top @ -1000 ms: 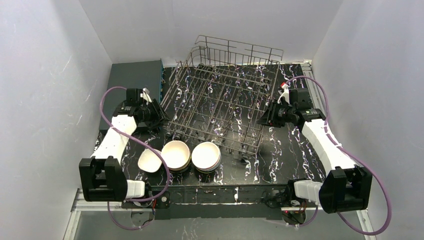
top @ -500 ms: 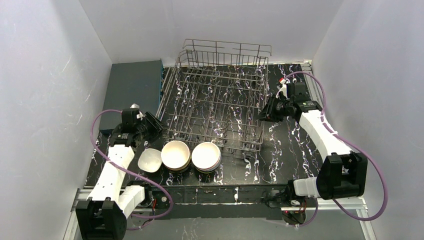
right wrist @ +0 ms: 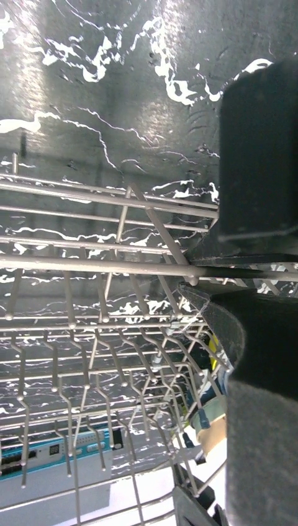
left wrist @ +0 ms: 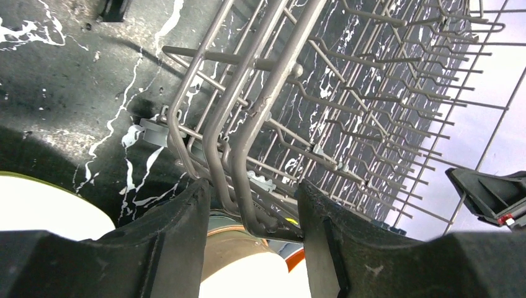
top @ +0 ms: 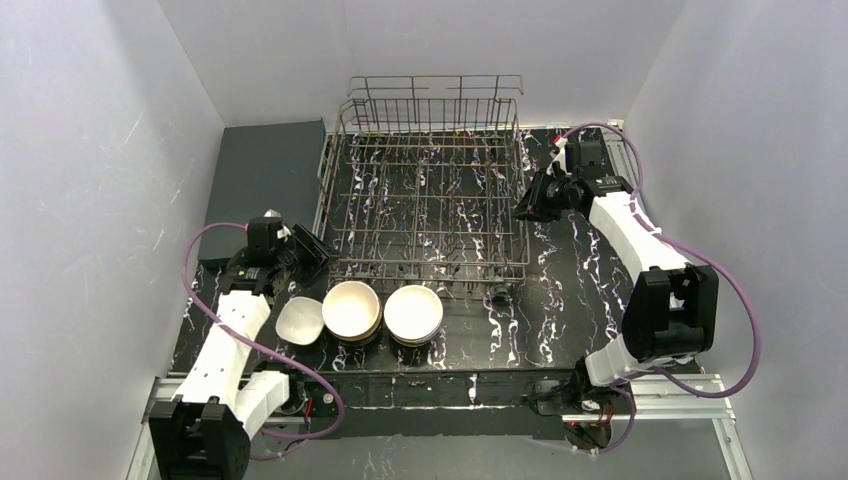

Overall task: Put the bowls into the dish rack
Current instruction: Adjust the dish rack at the center of the board.

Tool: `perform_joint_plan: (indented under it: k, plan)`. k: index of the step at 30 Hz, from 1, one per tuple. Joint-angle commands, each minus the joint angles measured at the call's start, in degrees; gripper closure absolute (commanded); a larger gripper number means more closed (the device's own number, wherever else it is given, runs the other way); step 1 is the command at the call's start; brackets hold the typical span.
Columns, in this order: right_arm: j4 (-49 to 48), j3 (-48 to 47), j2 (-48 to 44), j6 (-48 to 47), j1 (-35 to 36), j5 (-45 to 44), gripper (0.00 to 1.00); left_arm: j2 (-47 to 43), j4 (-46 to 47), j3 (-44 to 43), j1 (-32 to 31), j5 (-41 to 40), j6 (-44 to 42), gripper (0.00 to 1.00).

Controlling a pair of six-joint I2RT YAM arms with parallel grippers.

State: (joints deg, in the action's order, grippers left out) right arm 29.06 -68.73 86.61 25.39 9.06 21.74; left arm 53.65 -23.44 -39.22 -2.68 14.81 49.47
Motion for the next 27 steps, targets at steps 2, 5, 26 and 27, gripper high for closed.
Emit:
perform_joint_plan:
  k: [2,5,26,27]
  plan:
    - [-4.54,-7.15,0.31,-0.95,0.45,-1.67,0.69,1.97,2.16,0.82,-3.75,11.0,0.69,0.92]
    - [-3.14,-8.5,1.13,-1.95,0.52,-3.41,0.56,3.52,3.11,0.28,-5.66,10.41,1.36,0.91]
    - [2.78,-7.88,-9.13,-7.35,0.51,-11.69,0.04,5.08,-11.87,-8.4,-7.61,-3.26,-9.43,0.15]
    - [3.0,-7.19,-9.62,-7.54,0.52,-11.07,0.04,5.09,-11.89,-8.6,-7.61,-2.87,-9.88,0.15]
